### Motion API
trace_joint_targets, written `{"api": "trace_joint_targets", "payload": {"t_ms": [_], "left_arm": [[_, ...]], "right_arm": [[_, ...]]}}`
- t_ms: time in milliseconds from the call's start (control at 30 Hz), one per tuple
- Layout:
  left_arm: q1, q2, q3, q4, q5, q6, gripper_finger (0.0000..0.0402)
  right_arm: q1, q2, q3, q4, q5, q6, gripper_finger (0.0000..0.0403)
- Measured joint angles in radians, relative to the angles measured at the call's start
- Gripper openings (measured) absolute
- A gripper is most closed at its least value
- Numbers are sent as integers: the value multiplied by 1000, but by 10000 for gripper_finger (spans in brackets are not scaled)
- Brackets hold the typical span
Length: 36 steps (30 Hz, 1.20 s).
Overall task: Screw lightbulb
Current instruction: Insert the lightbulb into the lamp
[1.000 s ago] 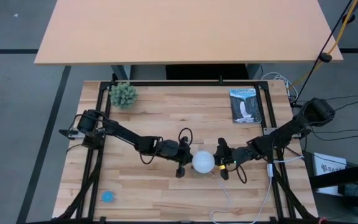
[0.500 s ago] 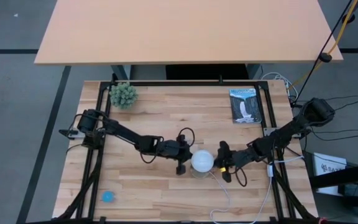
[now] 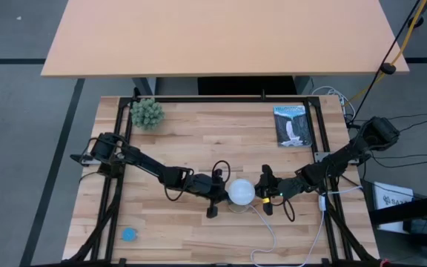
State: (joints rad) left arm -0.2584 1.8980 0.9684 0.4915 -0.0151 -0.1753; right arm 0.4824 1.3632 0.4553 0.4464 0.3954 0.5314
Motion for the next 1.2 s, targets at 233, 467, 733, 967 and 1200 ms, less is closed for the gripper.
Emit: {"api": "trace_joint_targets", "payload": {"t_ms": [233, 467, 733, 967, 1200], "left_arm": [[1, -1, 0, 44, 31, 0, 0], [0, -1, 0, 41, 32, 1, 0], [12, -1, 0, 70, 29, 1, 0], [6, -1, 0, 87, 37, 0, 0], [22, -1, 0, 86, -27, 1, 0]], "right_arm": [[0, 0, 0, -1, 0, 5, 0], [0, 0, 0, 2, -6, 4, 0], [4, 0, 0, 21, -8, 5, 0], [4, 0, 0, 22, -34, 18, 0], [15, 1, 0, 22, -131, 70, 0]]}}
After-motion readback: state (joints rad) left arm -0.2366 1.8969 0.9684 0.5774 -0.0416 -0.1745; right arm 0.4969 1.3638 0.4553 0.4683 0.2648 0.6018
